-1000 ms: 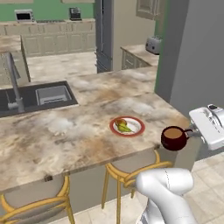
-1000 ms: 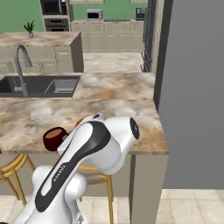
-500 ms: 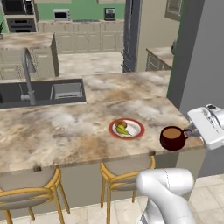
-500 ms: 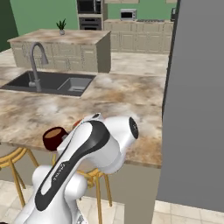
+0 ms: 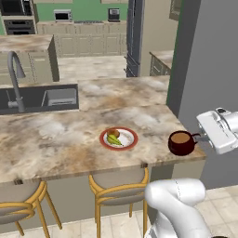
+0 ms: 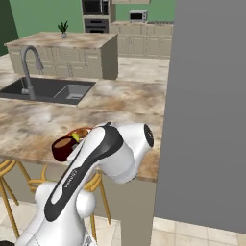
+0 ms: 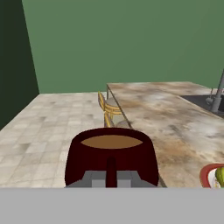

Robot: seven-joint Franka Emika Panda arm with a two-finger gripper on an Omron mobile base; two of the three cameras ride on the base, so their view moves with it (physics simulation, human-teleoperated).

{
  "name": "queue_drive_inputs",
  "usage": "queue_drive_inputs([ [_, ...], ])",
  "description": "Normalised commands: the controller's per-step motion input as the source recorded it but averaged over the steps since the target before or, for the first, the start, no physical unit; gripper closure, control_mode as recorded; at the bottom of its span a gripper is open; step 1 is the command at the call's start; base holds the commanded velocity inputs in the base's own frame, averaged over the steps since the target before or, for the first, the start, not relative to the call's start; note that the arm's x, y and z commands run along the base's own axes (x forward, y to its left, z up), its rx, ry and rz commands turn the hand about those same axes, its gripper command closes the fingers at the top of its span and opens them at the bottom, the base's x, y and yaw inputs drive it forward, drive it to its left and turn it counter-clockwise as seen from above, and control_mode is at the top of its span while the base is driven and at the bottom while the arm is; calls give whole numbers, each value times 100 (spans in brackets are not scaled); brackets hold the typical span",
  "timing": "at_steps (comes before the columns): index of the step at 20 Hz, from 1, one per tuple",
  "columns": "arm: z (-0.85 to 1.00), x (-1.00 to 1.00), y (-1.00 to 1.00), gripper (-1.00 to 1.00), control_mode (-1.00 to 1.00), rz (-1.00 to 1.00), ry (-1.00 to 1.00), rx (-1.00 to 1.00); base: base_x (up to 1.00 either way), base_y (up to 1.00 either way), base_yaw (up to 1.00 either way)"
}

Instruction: Pick up the brewed coffee from the coffee machine and place it next to the breakfast plate on the dining counter.

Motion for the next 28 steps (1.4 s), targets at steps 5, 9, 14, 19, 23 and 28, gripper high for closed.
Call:
queue_drive_inputs([
  [5, -6, 69, -5, 100, -100, 0, 0, 0, 0, 0, 0],
  [9, -16, 55, -12, 100, -100, 0, -1, 0, 0, 0, 0],
  [14, -31, 50, -22, 100, -100, 0, -3, 0, 0, 0, 0],
  [19, -49, 38, -15, 100, -100, 0, -11, 0, 0, 0, 0],
  [23, -41, 48, -12, 100, -100, -1, -11, 0, 0, 0, 0],
  [28, -34, 58, -9, 100, -100, -3, -5, 7, 0, 0, 0],
])
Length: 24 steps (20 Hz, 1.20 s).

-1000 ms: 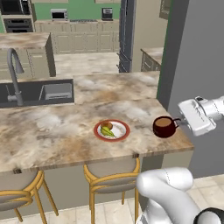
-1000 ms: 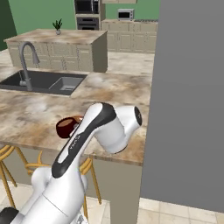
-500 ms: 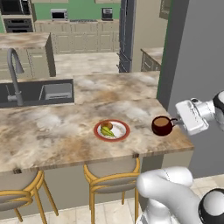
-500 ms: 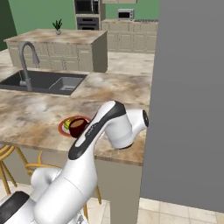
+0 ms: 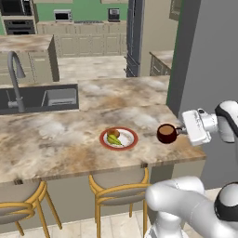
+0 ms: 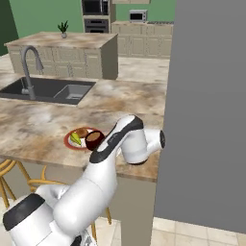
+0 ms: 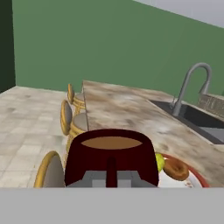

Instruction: Pick up the brewed coffee from the coffee machine and place it next to the breakfast plate on the dining counter.

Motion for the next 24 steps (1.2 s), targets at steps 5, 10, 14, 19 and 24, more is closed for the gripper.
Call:
queue_drive_inputs([
  [5, -28, 64, 0, 100, -100, -3, -1, 11, 0, 0, 0],
  [10, -25, 58, 0, 100, -100, -3, 0, 10, 0, 0, 0],
  [14, -29, 41, -1, 100, -100, -3, 0, 2, 0, 0, 0],
  [19, -31, 42, -2, 100, -100, -4, 0, 0, 0, 0, 0],
  [24, -29, 30, -8, 100, -100, -4, 0, 0, 0, 0, 0],
])
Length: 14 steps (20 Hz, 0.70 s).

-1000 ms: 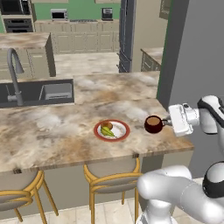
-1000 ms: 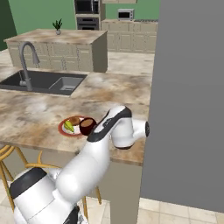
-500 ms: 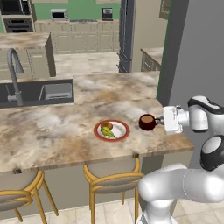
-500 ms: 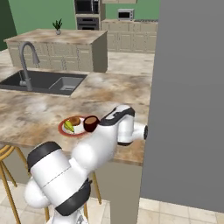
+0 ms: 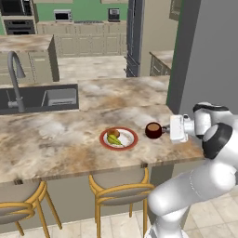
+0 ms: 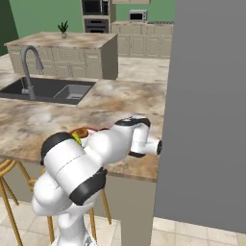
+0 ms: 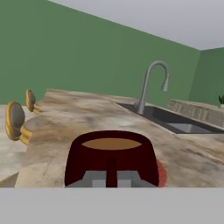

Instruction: Pick up the brewed coffee from the coffee machine and place it next to the breakfast plate on the dining counter.

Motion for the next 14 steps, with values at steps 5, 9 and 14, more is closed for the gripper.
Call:
queue_drive_inputs([
  [5, -35, 12, -9, 100, -100, -6, 0, -1, 0, 0, 0],
  [9, -32, 17, -3, 100, -100, -6, 0, -2, 0, 0, 0],
  [14, -20, 34, 0, 100, -100, -6, 0, -1, 0, 0, 0],
])
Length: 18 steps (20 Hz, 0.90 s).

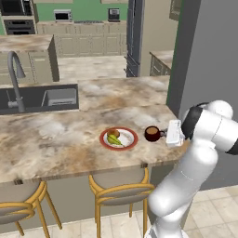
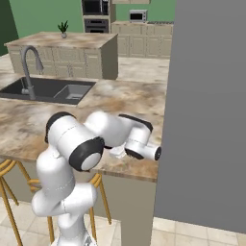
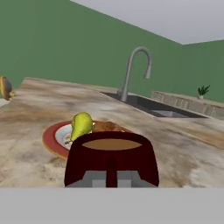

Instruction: Pick up the brewed coffee from the coffee machine and place it next to the breakfast plate on the dining counter.

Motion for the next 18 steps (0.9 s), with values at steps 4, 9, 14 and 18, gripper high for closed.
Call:
queue_drive_inputs([
  [4, -16, 48, 0, 100, -100, -7, 0, -1, 0, 0, 0],
  [9, -26, 48, 0, 100, -100, -8, 0, -2, 0, 0, 0],
  [14, -31, 29, 0, -100, -100, -6, 0, -3, 0, 0, 0],
  [18, -8, 19, 0, -100, -100, -7, 0, -4, 0, 0, 0],
])
